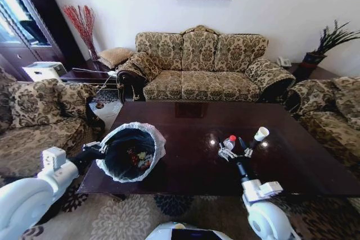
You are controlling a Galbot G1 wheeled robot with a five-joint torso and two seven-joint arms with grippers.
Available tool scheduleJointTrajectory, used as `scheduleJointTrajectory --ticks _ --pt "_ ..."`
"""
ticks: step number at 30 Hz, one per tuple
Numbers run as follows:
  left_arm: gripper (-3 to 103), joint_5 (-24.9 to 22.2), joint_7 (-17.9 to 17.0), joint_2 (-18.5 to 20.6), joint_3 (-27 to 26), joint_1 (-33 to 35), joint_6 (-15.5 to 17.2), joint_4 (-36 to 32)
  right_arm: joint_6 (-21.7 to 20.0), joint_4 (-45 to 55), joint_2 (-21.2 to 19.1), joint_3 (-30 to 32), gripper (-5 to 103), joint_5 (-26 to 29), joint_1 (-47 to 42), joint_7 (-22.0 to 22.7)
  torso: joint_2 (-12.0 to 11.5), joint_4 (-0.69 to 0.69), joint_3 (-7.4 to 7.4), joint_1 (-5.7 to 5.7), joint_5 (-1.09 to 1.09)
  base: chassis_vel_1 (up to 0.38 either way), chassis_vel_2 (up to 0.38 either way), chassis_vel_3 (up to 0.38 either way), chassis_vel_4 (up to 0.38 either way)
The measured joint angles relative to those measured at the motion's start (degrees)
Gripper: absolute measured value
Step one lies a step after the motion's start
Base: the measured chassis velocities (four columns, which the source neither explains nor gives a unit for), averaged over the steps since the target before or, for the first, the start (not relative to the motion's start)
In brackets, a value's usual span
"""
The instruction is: Move to the front of the table and place the trash on the table into the trash bin.
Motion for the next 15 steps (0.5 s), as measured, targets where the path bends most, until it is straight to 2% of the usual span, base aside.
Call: scheduleJointTrajectory --ticks 7,15 --pt "0 -0.10 0.05 0.68 -0.81 0.52 -0.18 -0.45 0.54 -0.94 1.08 0.51 100 0.00 -1.38 0.66 0.00 -0.03 0.00 0.00 0.00 -0.036 -0.043 0.055 0.030" --pt "0 -0.20 0.04 0.19 -0.86 0.78 -0.18 -1.32 1.56 -5.21 2.06 1.21 100 0.03 0.29 2.22 0.00 -0.04 0.01 0.01 0.03 -0.175 -0.174 0.176 0.170"
